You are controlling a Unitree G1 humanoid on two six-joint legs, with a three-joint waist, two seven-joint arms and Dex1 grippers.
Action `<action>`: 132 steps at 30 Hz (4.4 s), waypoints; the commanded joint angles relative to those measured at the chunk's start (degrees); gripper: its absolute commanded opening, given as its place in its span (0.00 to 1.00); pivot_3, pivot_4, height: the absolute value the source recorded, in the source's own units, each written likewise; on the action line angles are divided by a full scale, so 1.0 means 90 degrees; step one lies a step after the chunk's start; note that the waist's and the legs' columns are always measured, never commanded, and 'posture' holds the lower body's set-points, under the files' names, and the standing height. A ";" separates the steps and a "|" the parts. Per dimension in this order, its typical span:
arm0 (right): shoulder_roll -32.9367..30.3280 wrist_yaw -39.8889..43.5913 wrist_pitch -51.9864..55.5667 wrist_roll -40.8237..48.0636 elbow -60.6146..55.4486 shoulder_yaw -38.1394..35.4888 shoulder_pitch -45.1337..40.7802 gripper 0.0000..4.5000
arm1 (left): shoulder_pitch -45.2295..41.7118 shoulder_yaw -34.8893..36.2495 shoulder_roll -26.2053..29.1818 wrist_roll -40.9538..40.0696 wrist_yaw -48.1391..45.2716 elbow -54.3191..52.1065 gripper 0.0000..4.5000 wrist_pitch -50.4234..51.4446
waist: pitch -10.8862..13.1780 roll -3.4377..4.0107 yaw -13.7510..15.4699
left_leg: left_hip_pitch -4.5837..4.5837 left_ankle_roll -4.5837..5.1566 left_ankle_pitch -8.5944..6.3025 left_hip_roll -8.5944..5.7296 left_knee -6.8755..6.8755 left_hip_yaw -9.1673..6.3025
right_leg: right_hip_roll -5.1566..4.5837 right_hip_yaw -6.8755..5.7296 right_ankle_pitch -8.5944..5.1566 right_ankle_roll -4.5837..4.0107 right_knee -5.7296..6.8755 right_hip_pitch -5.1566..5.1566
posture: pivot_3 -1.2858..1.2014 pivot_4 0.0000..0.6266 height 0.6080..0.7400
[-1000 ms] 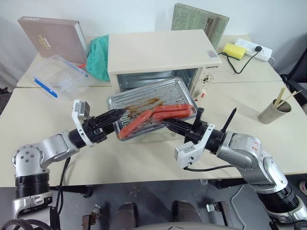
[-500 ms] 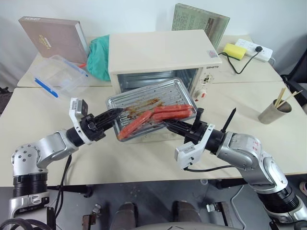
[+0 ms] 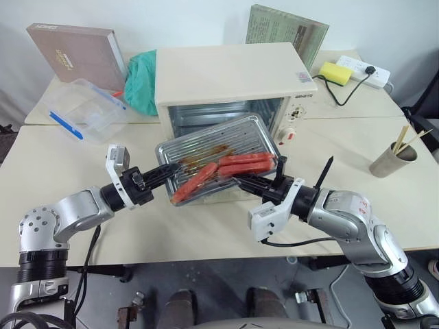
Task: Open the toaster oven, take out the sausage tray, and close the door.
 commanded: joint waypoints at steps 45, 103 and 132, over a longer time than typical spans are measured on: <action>-0.1403 0.2757 0.2051 0.5022 0.3076 -0.0935 -0.1383 0.56 | 0.4003 0.3527 0.0489 0.0056 -0.1829 -0.1164 0.00 0.0759 | 0.0005 -0.0007 0.0122 | 0.0084 0.0016 -0.0035 0.0007 -0.0026 0.0036 | 0.0002 0.0011 -0.0007 -0.0012 -0.0082 0.0086 | 0.52 0.24 1.00; 0.0514 0.2238 0.2872 0.5518 0.6297 -0.1851 -0.4056 0.01 | 0.5274 0.4895 -0.0869 0.0056 -0.1384 -0.0785 0.00 0.0320 | 0.0007 -0.0009 -0.0036 | 0.0082 0.0021 -0.0079 0.0033 -0.0006 0.0084 | 0.0010 0.0016 -0.0006 -0.0010 -0.0094 0.0075 | 0.52 0.24 1.00; -0.1893 0.3797 0.4562 0.6045 0.2734 -0.1817 -0.1199 0.01 | -0.0128 -0.0951 0.0367 0.1952 -0.1826 0.0822 0.00 0.1334 | 0.0017 0.0002 0.0000 | 0.0088 0.0013 -0.0106 0.0063 -0.0002 0.0142 | 0.0022 0.0007 -0.0005 -0.0009 -0.0085 0.0042 | 0.52 0.24 1.00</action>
